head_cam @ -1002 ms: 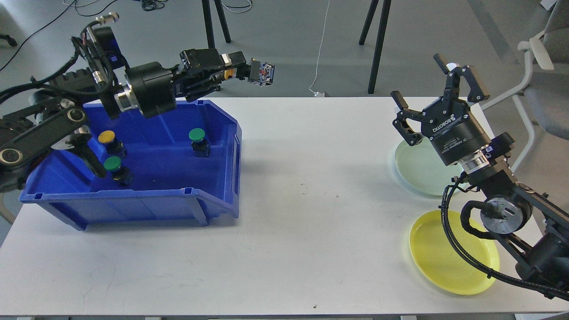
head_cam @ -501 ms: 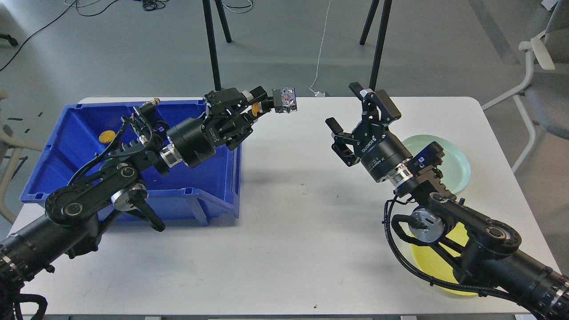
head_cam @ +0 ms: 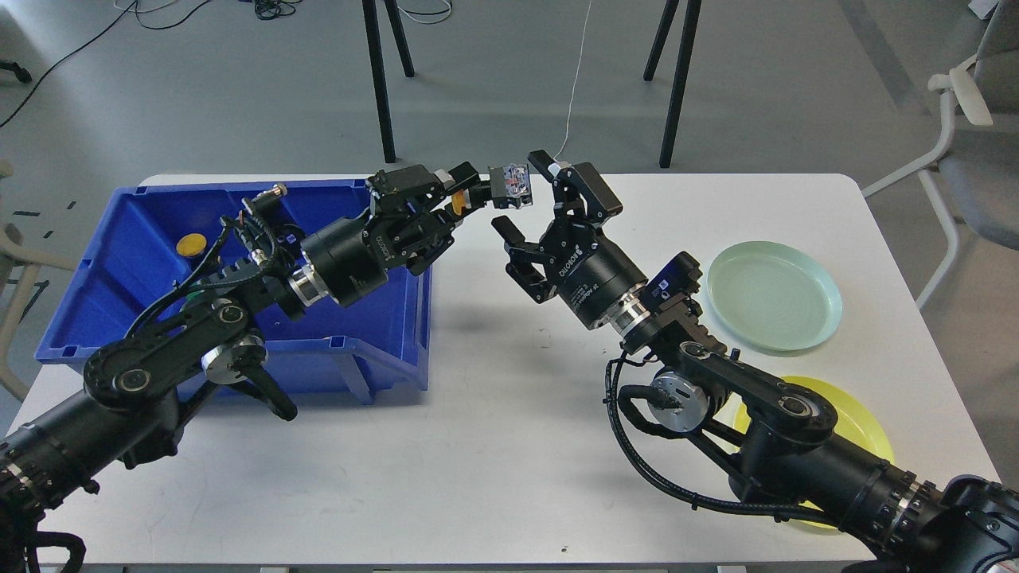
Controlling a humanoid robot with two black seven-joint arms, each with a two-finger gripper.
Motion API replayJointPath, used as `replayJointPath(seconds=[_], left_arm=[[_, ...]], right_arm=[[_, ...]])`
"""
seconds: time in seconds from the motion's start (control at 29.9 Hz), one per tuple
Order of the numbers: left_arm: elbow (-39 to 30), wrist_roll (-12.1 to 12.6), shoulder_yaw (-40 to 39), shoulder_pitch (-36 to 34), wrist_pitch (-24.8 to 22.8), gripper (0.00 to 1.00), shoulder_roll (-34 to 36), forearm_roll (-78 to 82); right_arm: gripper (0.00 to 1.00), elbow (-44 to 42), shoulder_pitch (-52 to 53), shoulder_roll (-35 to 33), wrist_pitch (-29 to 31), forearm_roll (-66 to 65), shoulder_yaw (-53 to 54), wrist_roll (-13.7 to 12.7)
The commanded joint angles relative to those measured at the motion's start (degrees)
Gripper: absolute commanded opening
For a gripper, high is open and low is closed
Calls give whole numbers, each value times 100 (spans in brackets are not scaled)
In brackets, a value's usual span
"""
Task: Pass button and place on color plate
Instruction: 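Bring the button toward the right gripper and grasp it with the right gripper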
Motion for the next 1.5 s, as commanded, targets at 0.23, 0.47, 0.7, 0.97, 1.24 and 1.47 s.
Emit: replayJointPath(seconds=[0.23, 0.47, 0.7, 0.97, 1.24, 1.47], left_arm=[[45, 0, -9, 1, 0, 8, -10, -1], [45, 0, -9, 18, 0, 8, -10, -9], [45, 0, -18, 36, 0, 8, -10, -9], [53, 0, -18, 53, 0, 8, -10, -9], [71, 0, -27, 62, 0, 21, -10, -18], [71, 0, -44, 71, 0, 69, -18, -27]], right_arm=[[98, 38, 127, 159, 18, 6, -27, 0], [86, 56, 118, 160, 18, 15, -62, 0], [25, 56, 101, 168, -113, 24, -45, 0], [1, 91, 92, 203, -325, 33, -45, 0], [1, 91, 92, 203, -369, 33, -45, 0], [1, 100, 74, 203, -360, 33, -62, 0]])
